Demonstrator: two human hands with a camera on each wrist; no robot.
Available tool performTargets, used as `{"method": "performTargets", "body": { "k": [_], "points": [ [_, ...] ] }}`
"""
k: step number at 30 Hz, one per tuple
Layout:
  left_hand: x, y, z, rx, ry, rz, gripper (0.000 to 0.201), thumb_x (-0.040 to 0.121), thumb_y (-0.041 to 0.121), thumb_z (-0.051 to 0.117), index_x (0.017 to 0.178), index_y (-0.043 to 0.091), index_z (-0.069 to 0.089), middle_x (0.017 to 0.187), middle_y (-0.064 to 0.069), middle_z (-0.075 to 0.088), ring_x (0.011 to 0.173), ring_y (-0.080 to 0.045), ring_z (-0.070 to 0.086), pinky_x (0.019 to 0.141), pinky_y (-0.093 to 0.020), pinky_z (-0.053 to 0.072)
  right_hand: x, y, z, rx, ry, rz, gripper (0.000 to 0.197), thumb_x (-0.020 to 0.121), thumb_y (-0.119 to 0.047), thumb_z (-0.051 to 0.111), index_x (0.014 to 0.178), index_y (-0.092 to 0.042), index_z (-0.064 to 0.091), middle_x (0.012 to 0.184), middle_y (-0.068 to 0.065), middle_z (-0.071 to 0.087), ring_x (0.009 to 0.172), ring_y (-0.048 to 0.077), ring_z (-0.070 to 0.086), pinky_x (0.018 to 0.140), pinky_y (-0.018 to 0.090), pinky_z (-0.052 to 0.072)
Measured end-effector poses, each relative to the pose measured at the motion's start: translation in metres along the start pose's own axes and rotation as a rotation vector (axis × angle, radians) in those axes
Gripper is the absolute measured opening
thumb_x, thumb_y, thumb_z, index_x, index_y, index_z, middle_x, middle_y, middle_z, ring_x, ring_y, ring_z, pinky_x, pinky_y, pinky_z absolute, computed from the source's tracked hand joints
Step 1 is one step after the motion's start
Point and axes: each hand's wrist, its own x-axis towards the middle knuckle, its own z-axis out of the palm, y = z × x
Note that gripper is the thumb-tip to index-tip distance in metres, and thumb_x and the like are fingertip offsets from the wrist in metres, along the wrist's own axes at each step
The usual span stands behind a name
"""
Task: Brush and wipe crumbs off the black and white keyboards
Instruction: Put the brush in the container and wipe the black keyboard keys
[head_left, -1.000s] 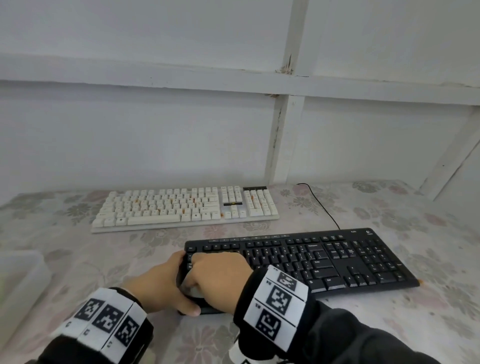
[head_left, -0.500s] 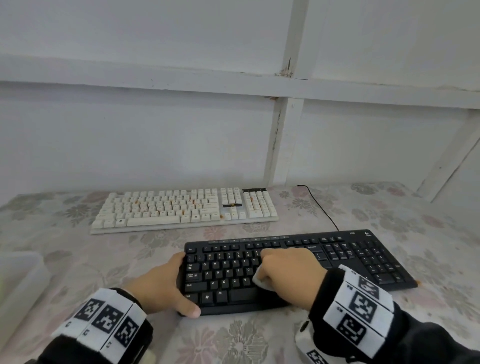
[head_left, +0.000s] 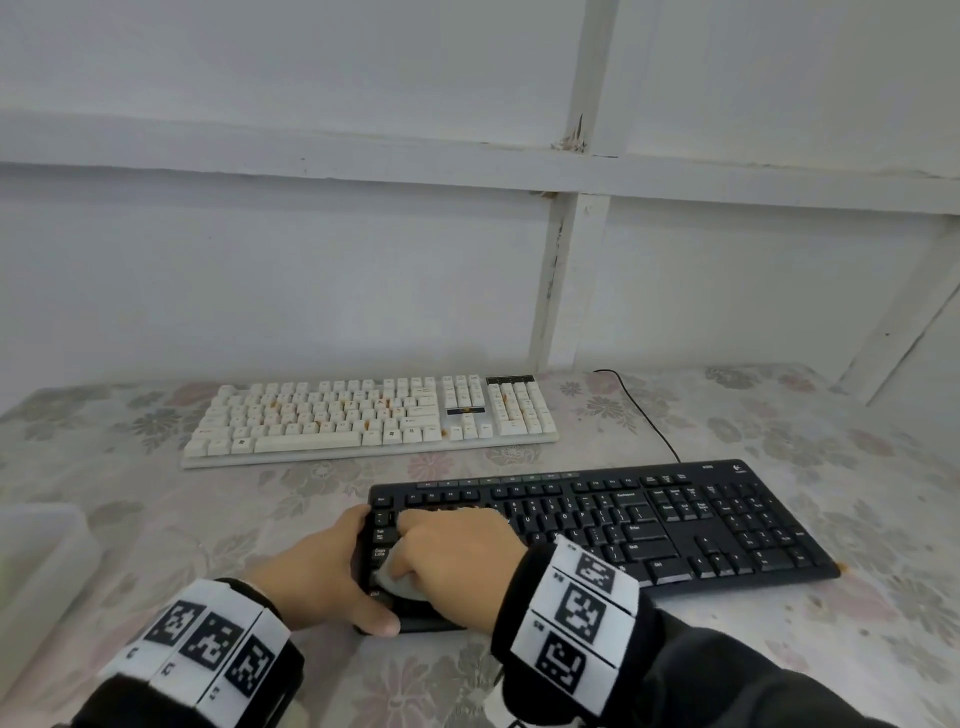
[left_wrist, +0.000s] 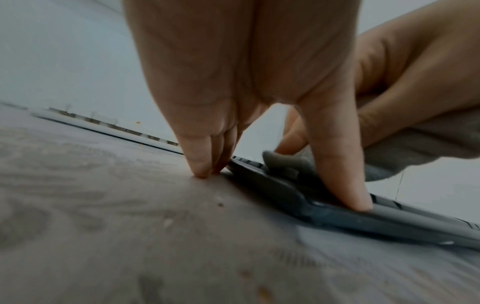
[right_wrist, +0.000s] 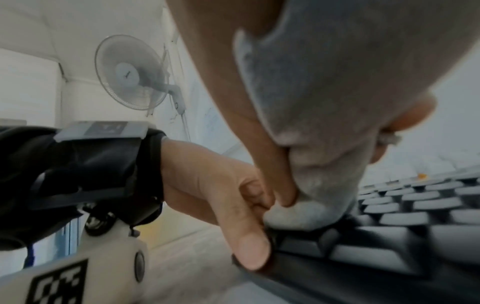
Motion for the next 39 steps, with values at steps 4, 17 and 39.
{"method": "performTargets", "body": {
  "k": [4,17,39],
  "points": [
    [-0.001,-0.003,0.0,-0.066,-0.017,0.006,0.116,0.046,0.023,0.088,0.141,0.026,0.021,0.122,0.015,0.052,0.115,-0.009,0.05,0.101,-0.027,0.039,-0.026,0.023,0.0,-0.027,0.036,0.067,0.016,0.091,-0.015,0.036,0.078,-0.01,0.044,0.078,-0.001,0.033,0.052,0.016,0.024,0.049,0.025,0.015],
    [-0.002,0.0,0.0,-0.02,-0.001,-0.02,0.11,0.052,0.022,0.087,0.14,0.027,0.021,0.12,0.014,0.054,0.11,-0.009,0.052,0.096,-0.027,0.043,-0.006,0.022,-0.005,0.148,0.074,0.111,0.032,0.091,-0.039,0.045,0.086,-0.021,0.071,0.082,-0.002,0.063,0.075,0.018,0.061,0.055,0.023,0.034],
    [-0.001,-0.002,0.0,-0.075,-0.029,-0.012,0.114,0.049,0.023,0.087,0.14,0.028,0.019,0.121,0.021,0.049,0.116,-0.009,0.05,0.104,-0.032,0.039,-0.052,0.076,-0.002,-0.07,0.027,0.372,0.031,0.089,-0.035,0.044,0.079,-0.007,0.054,0.071,0.0,0.05,0.073,0.028,0.049,0.063,0.022,0.039]
  ]
}}
